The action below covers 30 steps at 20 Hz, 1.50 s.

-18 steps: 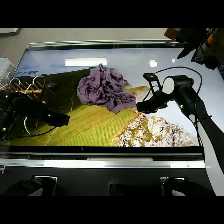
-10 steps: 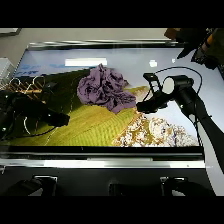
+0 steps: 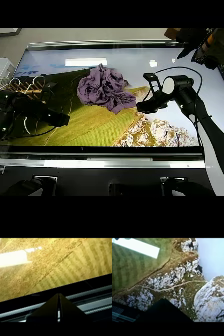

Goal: Fold the clothes and pants, and hang the long-sleeved shirts on hangers.

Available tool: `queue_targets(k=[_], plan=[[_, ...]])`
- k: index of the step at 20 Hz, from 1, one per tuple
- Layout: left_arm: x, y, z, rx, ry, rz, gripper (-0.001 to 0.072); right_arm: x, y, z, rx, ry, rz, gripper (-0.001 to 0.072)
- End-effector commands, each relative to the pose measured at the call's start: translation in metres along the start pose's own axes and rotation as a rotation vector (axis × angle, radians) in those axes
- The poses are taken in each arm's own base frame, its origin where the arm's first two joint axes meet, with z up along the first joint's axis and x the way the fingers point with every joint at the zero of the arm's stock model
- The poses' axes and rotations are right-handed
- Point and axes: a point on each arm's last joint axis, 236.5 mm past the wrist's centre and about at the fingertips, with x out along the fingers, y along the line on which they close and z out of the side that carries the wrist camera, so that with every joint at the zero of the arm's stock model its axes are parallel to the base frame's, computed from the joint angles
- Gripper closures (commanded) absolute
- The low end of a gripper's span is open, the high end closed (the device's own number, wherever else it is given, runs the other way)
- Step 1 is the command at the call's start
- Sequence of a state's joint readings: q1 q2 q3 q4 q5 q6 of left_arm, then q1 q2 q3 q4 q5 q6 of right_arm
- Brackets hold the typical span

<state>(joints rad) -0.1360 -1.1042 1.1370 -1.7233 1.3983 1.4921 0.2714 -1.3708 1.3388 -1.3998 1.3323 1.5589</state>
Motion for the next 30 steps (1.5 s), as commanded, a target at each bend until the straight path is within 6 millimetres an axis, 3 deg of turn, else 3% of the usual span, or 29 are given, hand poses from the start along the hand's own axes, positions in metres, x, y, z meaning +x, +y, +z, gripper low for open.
queue_targets(k=[1,20,21,22,23,24,26,27,30], plan=[[0.0,0.0,0.0,0.001,0.0,0.0,0.0674,0.0,0.001,0.0,-0.001,-0.001,0.001,0.066],[0.002,0.0,0.0,0.0,0.007,0.001,0.0656,-0.001,0.005,-0.004,0.008,0.015,0.018,0.0658],[0.002,0.0,0.0,0.0,0.007,0.001,0.0534,-0.001,0.007,-0.005,0.036,0.02,0.029,0.0641],[0.002,0.0,0.0,-0.012,0.007,0.001,0.0319,-0.001,0.011,-0.003,0.092,0.016,0.044,0.056],[0.002,0.0,0.0,-0.041,0.006,0.001,0.012,-0.001,0.016,-0.001,0.135,0.01,0.067,0.0426],[0.002,0.0,0.0,-0.045,0.006,0.001,0.0078,-0.003,0.022,0.003,0.165,-0.006,0.096,0.0268],[0.001,0.0,0.0,-0.045,0.004,0.001,0.0079,-0.018,0.02,0.024,0.215,-0.077,0.134,0.0252],[0.001,0.0,0.0,-0.044,0.004,0.001,0.0079,-0.034,0.007,0.042,0.283,-0.143,0.144,0.0253],[0.001,0.001,0.0,-0.041,0.002,0.006,0.009,-0.082,-0.059,0.091,0.507,-0.374,0.175,0.0255]])
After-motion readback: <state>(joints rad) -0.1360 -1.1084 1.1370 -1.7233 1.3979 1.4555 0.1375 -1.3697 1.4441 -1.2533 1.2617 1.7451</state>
